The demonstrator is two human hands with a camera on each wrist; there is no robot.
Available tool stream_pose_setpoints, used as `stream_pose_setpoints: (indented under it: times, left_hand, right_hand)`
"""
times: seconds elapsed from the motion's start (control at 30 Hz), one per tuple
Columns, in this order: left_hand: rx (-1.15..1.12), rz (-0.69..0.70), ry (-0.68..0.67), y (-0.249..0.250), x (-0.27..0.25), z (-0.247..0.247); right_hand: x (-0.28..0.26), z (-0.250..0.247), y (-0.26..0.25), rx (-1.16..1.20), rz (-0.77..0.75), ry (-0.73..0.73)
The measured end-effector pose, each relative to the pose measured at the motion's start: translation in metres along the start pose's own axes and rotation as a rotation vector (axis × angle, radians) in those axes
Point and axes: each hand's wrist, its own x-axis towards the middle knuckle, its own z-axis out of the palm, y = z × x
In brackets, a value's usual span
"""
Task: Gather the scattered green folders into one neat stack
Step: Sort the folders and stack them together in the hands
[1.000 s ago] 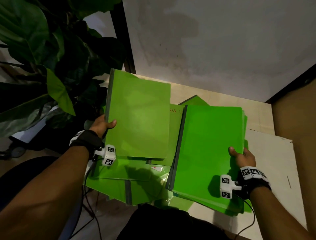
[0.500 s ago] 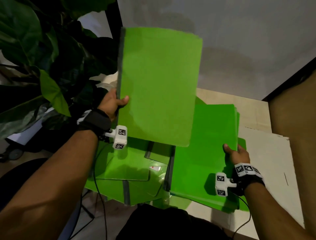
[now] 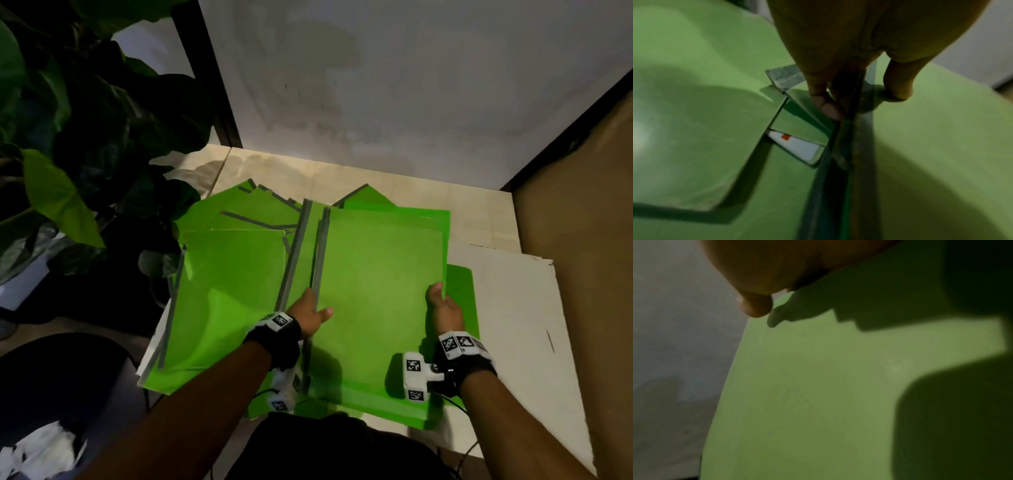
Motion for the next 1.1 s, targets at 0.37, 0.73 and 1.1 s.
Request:
stream_pose_setpoints:
  times: [0.37, 0.73, 1.1]
  left_hand:
    - [0.528, 0.082, -0.1, 0.004, 0.001, -0.03]
    - [-0.269, 0.191, 0.166, 0.028, 0.031, -0.006]
    - [0.126, 0.127, 0.408, 0.025, 0.039, -0.016]
  right_hand:
    - [-0.004, -0.003, 0.03, -0.018, -0.082, -0.115]
    - [-0.018, -0.02, 0.019, -0.093, -0.096, -0.213]
    - [-0.012, -0.021, 0.012, 0.124, -0.004, -0.124]
